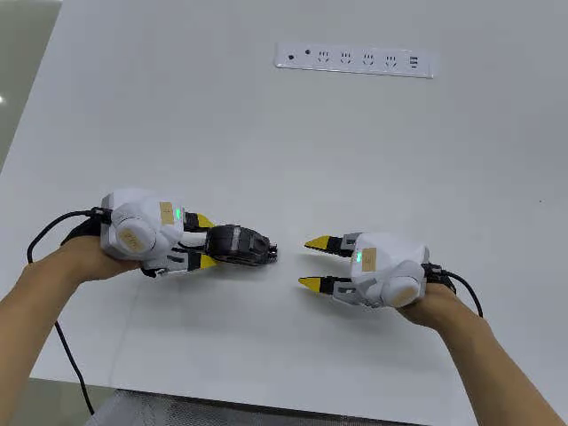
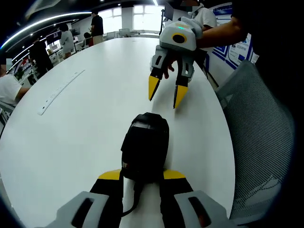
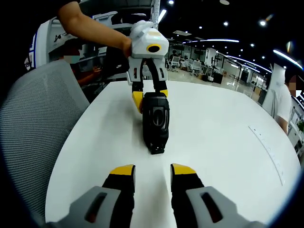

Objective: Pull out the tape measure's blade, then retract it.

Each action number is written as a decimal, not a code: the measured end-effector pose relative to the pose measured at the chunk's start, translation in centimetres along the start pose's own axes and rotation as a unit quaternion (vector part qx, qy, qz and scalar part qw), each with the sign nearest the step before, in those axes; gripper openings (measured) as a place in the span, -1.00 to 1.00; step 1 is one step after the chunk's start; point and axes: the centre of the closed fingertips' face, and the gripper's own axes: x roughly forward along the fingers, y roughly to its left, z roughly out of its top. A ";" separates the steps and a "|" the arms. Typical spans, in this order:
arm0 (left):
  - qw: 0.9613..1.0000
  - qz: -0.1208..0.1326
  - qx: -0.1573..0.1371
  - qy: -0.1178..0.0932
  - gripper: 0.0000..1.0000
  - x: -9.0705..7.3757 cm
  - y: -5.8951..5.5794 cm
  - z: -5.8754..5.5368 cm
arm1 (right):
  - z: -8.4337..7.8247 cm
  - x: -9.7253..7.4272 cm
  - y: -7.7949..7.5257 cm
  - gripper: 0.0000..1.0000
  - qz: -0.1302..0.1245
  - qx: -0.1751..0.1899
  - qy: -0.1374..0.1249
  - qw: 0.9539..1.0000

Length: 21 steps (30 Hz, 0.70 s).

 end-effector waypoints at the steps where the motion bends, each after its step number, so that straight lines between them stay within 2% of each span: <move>1: 1.000 -0.001 0.001 0.001 -0.48 0.0 0.0 0.0 | -0.1 0.2 0.0 -0.44 0.001 0.001 0.001 1.000; 11: 1.000 -0.001 -0.003 -0.004 -0.50 0.0 0.0 0.0 | 0.5 2.2 -0.1 -0.52 0.010 0.020 -0.006 1.000; 21: 1.000 -0.009 -0.004 0.002 -0.50 0.1 0.1 0.0 | 1.0 3.8 -0.5 -0.58 0.019 0.025 -0.009 0.999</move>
